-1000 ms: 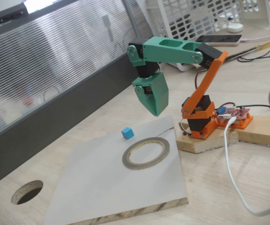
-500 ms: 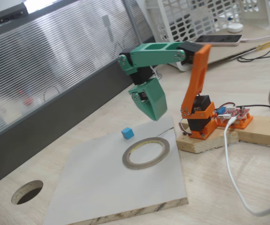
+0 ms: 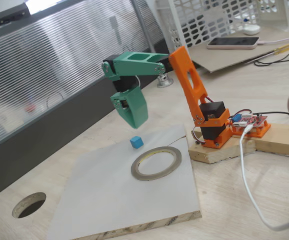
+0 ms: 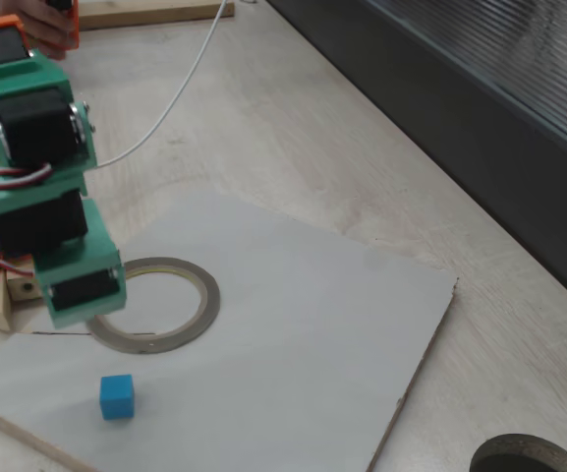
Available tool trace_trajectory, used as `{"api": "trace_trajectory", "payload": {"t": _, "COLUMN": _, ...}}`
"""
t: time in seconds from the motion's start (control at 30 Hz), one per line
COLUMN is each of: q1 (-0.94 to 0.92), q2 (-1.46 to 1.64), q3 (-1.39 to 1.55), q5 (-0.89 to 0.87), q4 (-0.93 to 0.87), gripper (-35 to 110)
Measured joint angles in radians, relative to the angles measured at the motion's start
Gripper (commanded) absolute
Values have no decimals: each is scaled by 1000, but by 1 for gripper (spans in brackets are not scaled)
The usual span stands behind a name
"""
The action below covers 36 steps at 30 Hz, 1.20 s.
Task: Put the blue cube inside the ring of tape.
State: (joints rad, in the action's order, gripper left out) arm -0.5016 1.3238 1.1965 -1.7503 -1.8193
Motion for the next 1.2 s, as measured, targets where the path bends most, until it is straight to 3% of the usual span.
{"api": "trace_trajectory", "payload": {"t": 0.33, "q1": -2, "q2": -238, "q3": -210, "q5": 0, "q4": 0, "gripper": 2}}
{"api": "trace_trajectory", "payload": {"t": 1.2, "q1": -61, "q2": -247, "q3": -222, "q5": -8, "q4": 0, "gripper": 2}}
